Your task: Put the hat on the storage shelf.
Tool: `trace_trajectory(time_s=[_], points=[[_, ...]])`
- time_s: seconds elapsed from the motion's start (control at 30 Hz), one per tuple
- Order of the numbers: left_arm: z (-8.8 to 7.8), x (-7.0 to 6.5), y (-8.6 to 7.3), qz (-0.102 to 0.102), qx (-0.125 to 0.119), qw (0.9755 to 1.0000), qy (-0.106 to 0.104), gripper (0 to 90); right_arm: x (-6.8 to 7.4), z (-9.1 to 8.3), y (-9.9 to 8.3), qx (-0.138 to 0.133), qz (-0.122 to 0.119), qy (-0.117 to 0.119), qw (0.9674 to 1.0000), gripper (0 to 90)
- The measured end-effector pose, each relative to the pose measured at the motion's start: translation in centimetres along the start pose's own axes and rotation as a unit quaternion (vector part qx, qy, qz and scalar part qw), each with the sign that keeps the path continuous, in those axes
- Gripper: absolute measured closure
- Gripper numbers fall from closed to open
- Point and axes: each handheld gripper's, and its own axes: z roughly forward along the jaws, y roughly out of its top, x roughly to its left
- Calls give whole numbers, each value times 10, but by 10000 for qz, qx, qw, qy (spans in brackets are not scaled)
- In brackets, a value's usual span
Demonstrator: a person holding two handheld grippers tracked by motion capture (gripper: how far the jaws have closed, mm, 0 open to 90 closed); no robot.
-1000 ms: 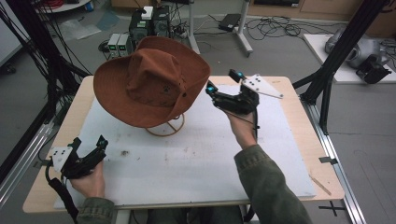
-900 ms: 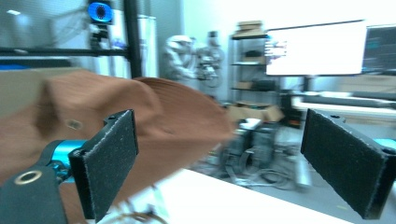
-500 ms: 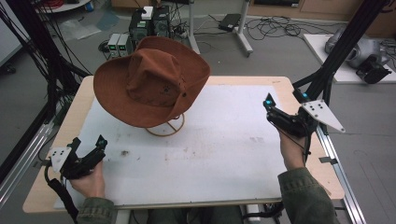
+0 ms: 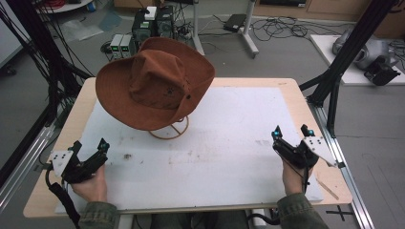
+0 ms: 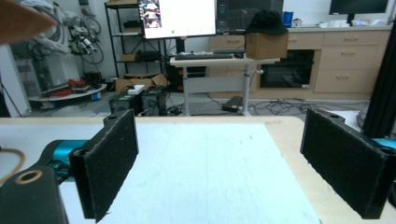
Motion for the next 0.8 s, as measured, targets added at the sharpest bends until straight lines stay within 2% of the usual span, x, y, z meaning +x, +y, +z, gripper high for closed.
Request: trace_trajectory(time_s=[0.13,0.27,0.37,0.6,0.8], points=[[0,0,0,36,20,10000,-2,120,-3,-9,-19,-63,-110,-54,9999,106],[1,-3,0,74,-18,10000,-6,120,-13,-12,-31,39,-3,-141,9999,106],[1,-4,-1,97,4,9999,-33,119,-16,-12,-30,-5,167,-137,9998,106],[1,-5,-1,105,-1,9999,-32,119,-13,-12,-32,15,26,-68,10000,105],[0,-4,-1,57,7,10000,-28,119,-12,-12,-32,10,111,-17,9999,105]])
